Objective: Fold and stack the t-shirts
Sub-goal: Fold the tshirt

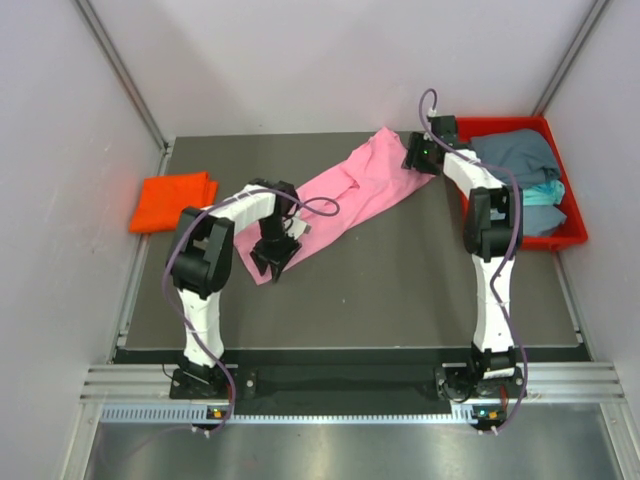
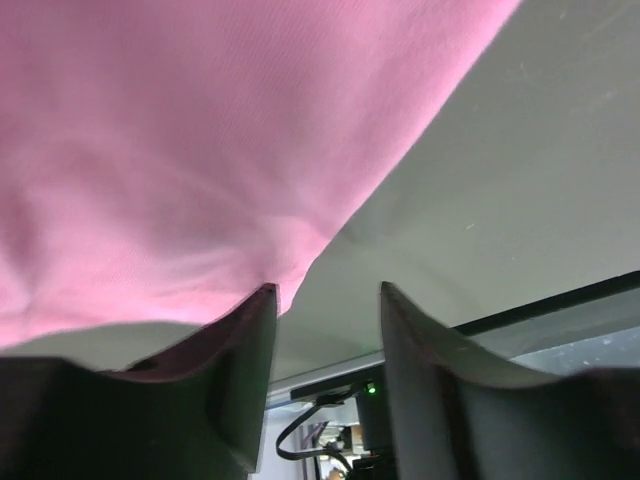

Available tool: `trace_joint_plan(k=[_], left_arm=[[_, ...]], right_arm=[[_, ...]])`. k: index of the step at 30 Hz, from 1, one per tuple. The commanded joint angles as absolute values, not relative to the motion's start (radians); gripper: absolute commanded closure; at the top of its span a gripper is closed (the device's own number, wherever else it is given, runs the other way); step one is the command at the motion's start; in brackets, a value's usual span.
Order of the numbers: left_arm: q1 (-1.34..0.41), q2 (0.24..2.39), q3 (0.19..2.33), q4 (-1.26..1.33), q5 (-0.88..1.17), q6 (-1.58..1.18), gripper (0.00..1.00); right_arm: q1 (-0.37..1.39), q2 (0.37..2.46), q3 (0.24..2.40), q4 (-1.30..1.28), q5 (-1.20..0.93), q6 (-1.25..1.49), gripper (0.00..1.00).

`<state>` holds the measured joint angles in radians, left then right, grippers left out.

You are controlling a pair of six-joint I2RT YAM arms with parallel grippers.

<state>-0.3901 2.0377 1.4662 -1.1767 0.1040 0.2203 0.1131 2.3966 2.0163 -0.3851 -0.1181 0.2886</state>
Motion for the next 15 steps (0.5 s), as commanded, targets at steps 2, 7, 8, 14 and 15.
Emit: trace_joint_plan(k=[2, 7, 8, 14, 15], left_arm=[[-0.408, 1.924, 1.485, -1.226, 0.049, 0.249, 0.56], [-0.41, 1.923, 1.479, -1.223, -0.04, 0.238, 0.55], [-0.41, 1.936, 1.476, -1.227, -0.047, 0.238, 0.55], [-0.41, 2.008, 1.43, -1.184, -0.064, 0.264, 0.54], [-0.41, 2.014, 1.43, -1.178, -0.067, 0.268, 0.55]], right_arm=[[0.127, 2.385, 2.034, -0.348, -0.112, 0.276, 0.38], [0.136, 2.378, 2.023, -0.35, -0.107, 0.268, 0.38], [0.137, 2.378, 2.023, -0.351, -0.107, 0.268, 0.38], [0.143, 2.373, 2.031, -0.347, -0.103, 0.261, 0.38], [0.143, 2.369, 2.031, -0.348, -0.101, 0.256, 0.38]])
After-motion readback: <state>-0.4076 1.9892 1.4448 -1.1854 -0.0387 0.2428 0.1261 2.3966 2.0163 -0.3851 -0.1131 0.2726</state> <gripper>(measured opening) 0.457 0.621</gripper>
